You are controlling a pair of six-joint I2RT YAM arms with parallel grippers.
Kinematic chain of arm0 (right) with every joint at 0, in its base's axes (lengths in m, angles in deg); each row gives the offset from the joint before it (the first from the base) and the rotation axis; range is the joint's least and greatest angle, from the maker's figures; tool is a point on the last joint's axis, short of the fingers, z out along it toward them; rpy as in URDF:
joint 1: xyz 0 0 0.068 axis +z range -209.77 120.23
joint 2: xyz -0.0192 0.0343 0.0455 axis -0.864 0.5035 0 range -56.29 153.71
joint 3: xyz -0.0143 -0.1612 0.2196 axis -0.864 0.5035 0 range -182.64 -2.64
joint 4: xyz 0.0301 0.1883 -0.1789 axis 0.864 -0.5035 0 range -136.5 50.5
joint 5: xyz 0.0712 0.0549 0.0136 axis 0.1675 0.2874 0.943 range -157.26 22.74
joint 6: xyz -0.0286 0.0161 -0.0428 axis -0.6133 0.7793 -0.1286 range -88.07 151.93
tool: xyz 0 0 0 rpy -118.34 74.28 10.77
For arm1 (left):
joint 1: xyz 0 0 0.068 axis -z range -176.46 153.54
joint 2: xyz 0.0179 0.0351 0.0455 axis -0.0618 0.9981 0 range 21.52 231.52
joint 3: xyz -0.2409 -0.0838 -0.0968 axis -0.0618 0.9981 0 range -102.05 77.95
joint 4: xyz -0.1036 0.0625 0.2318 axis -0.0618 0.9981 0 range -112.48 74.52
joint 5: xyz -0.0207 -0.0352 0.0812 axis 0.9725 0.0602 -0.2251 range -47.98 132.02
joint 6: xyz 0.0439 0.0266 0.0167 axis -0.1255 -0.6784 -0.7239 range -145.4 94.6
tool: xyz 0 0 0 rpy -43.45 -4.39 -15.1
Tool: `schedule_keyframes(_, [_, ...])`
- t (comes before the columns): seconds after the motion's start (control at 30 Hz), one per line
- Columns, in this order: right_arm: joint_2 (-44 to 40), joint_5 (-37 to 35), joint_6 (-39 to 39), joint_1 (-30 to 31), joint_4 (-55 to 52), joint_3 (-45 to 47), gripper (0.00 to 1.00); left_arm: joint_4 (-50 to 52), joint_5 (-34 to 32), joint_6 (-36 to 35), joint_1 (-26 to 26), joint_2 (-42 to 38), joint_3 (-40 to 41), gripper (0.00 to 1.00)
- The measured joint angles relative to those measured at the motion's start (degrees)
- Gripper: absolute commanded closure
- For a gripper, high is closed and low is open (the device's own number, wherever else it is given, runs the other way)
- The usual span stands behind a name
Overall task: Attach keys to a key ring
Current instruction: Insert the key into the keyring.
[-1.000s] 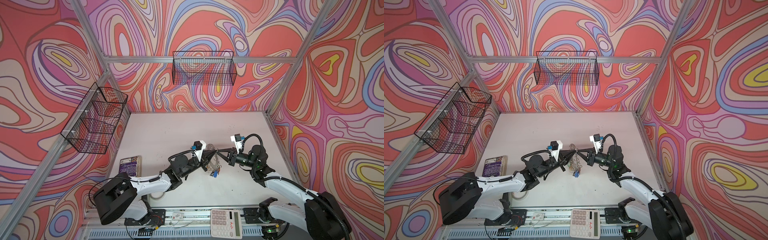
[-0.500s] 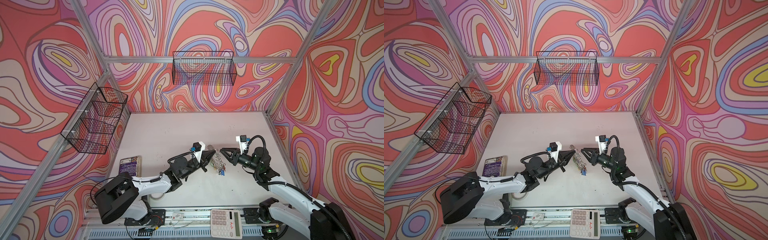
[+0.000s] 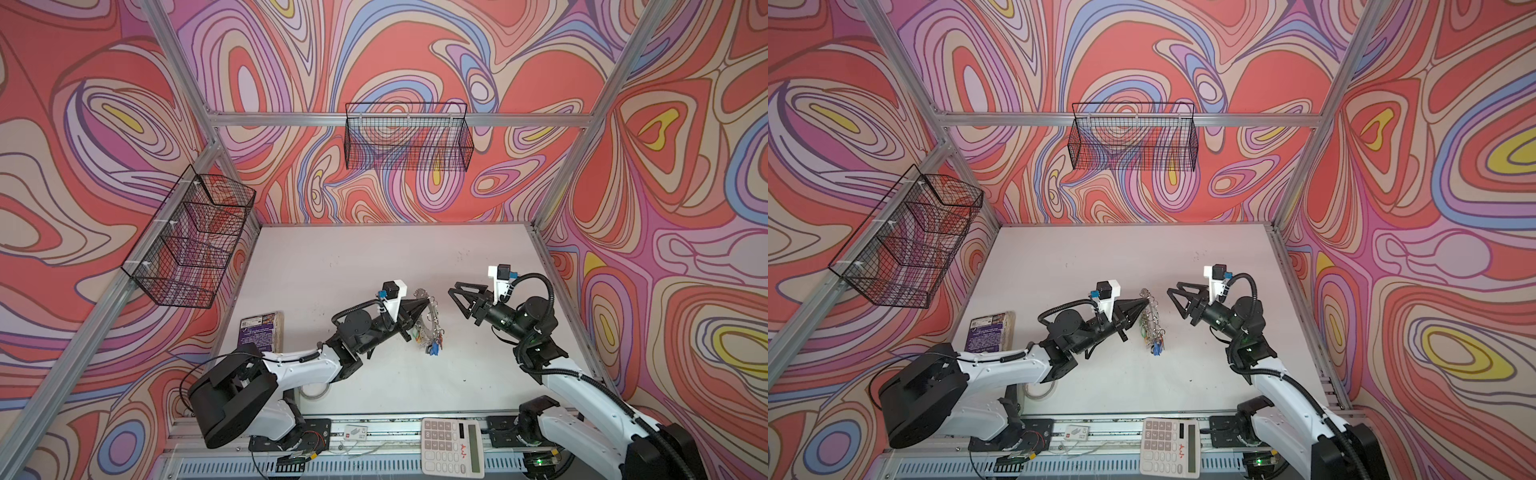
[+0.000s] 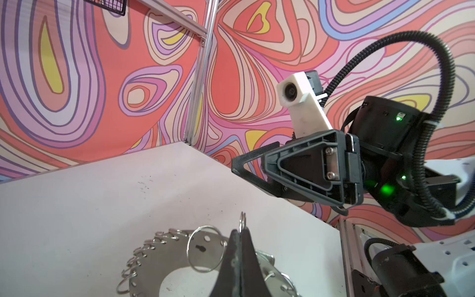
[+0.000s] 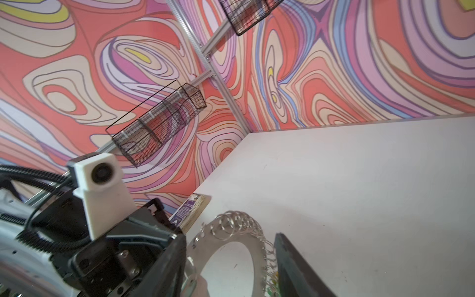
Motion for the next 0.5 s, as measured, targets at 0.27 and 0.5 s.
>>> schedule_keyframes(0.27, [7.43,8.74,3.39,2.51,7.91,0.02,0.48,-1.57,4.74,3.21,-1.25,1.27,0.00,1.00])
schedule_keyframes(0.5, [10.99,11.17,4.66,4.02,10.93,-0.02,0.64,-2.60,5.97,4.48,-1.27,2.56,0.00,1.00])
